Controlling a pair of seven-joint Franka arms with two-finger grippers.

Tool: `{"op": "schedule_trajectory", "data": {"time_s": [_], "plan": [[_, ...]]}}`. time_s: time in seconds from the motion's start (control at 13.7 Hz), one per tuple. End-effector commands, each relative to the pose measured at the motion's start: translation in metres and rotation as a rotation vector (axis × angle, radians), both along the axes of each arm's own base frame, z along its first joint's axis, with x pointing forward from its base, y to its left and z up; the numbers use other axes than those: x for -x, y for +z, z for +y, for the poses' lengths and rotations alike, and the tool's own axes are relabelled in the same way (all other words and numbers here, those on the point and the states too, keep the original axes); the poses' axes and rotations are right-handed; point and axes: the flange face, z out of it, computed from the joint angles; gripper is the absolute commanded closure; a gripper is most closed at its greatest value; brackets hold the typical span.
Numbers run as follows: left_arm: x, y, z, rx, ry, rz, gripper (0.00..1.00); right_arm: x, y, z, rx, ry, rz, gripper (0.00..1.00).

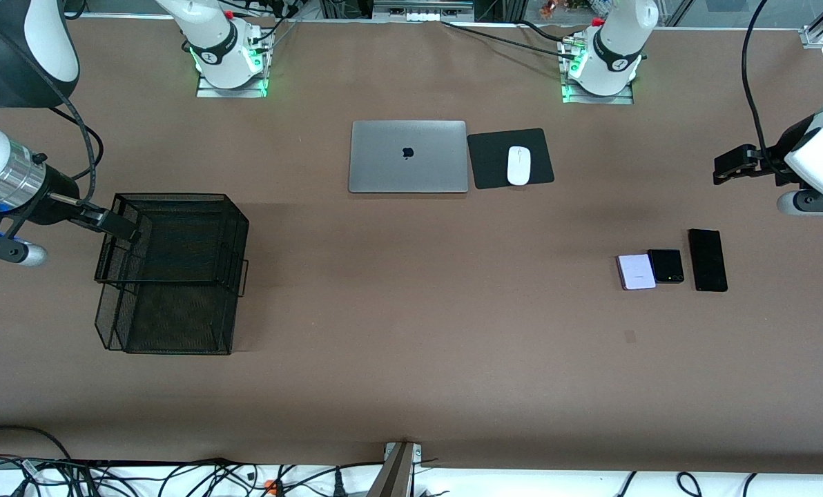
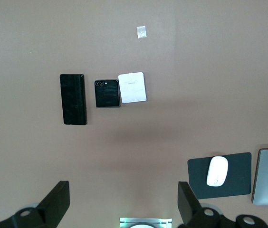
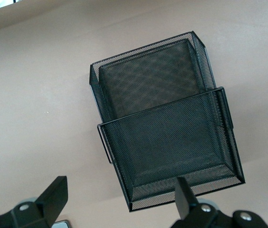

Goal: Place phones with both arms

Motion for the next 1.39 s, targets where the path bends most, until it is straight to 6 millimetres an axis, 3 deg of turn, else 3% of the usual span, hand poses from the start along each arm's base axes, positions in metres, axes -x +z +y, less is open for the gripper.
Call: {"op": "schedule_trajectory", "data": {"time_s": [0.0, 0.95, 1.32], "plan": [[0.009, 0.0, -0.001, 0.018, 0.013, 0.023, 0.0, 0.001, -0.002, 0.0, 0.001, -0.006, 0.0, 0.0], [0.009, -0.008, 0.0, 0.015, -0.003, 0.048, 0.0, 0.001, -0.002, -0.001, 0.006, 0.016, 0.003, 0.0], [0.006, -0.036, 0.004, -0.001, -0.004, 0.074, 0.0, 0.001, -0.001, -0.001, 0.005, 0.016, 0.003, 0.0]]}}
